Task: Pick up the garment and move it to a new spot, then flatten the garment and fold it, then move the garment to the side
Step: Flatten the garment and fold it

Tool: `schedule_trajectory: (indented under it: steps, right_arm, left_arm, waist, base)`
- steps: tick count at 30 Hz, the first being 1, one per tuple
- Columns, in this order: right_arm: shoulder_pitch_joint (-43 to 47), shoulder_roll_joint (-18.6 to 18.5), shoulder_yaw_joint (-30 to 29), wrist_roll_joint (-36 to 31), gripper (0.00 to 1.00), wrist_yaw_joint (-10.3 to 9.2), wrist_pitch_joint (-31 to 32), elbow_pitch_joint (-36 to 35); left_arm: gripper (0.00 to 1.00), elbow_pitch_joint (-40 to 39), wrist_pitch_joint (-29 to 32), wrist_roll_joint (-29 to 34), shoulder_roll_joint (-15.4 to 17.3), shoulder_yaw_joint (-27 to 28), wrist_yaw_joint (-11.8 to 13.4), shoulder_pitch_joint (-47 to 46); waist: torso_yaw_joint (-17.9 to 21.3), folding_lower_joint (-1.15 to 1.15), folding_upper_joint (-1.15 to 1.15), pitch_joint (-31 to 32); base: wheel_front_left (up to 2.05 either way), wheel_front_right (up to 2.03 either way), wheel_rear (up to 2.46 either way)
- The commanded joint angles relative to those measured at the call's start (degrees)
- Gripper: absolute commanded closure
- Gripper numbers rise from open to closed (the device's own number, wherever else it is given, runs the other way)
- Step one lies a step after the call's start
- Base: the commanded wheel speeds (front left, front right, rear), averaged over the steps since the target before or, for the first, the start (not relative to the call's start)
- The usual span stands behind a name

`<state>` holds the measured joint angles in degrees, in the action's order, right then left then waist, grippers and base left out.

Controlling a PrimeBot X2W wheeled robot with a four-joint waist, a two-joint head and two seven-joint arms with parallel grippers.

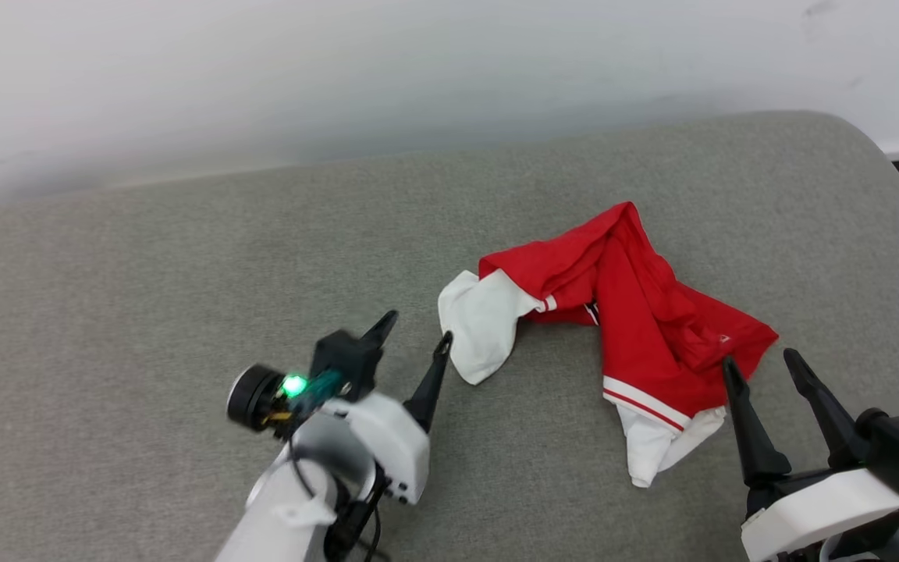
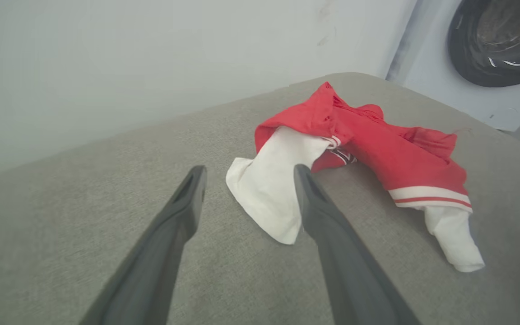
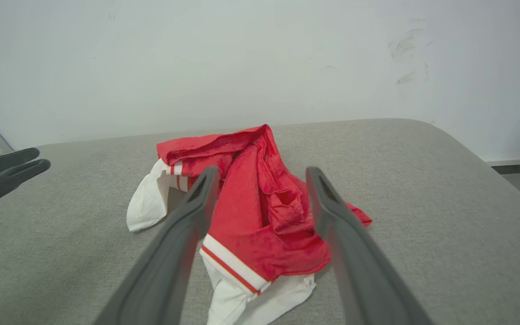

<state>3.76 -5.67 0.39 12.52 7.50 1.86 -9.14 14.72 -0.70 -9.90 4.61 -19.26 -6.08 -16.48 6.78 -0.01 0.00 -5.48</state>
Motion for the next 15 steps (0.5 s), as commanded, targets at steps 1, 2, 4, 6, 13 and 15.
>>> schedule_trajectory:
  steps: [1,2,4,6,13,15]
  right_arm:
    - [-0.74,0.07,0.06,0.08,0.0,-0.02,-0.08,-0.37]
    - [-1.02,0.07,0.26,0.13,0.0,-0.02,-0.15,-0.56]
    - [-1.72,0.22,0.39,0.14,0.0,-0.02,-0.42,-0.79]
    - [-2.21,0.46,0.44,0.38,0.0,-0.02,-0.77,-0.66]
    - [-4.09,1.37,1.1,1.28,0.0,-0.02,-2.75,1.07]
    - [-4.54,1.59,1.49,1.78,0.0,-0.02,-3.01,1.96]
  left_arm:
    - [0.0,0.75,1.83,-0.07,0.37,-1.05,-0.39,-1.96]
    - [0.0,1.29,3.69,-0.29,0.58,-1.91,-0.59,-3.67]
    - [0.0,2.38,7.45,-0.78,0.95,-4.09,-1.0,-6.77]
    - [0.0,3.83,11.24,-1.66,1.64,-6.15,-1.3,-9.51]
    - [0.0,8.22,24.58,-8.28,6.2,-15.83,-1.36,-17.81]
    - [0.0,9.31,27.67,-10.48,7.64,-18.05,-1.37,-19.42]
  waist:
    - [1.27,0.01,0.0,-1.46]
    - [1.84,0.01,0.0,-2.2]
    - [2.95,0.01,0.0,-3.76]
    - [4.11,0.01,0.0,-5.2]
    - [7.58,0.01,0.0,-9.7]
    - [8.3,0.01,0.0,-10.64]
  base:
    - [0.0,0.0,0.0]
    - [0.0,0.0,0.0]
    - [0.0,0.0,0.0]
    - [0.0,0.0,0.0]
    - [0.0,0.0,0.0]
    - [0.0,0.0,0.0]
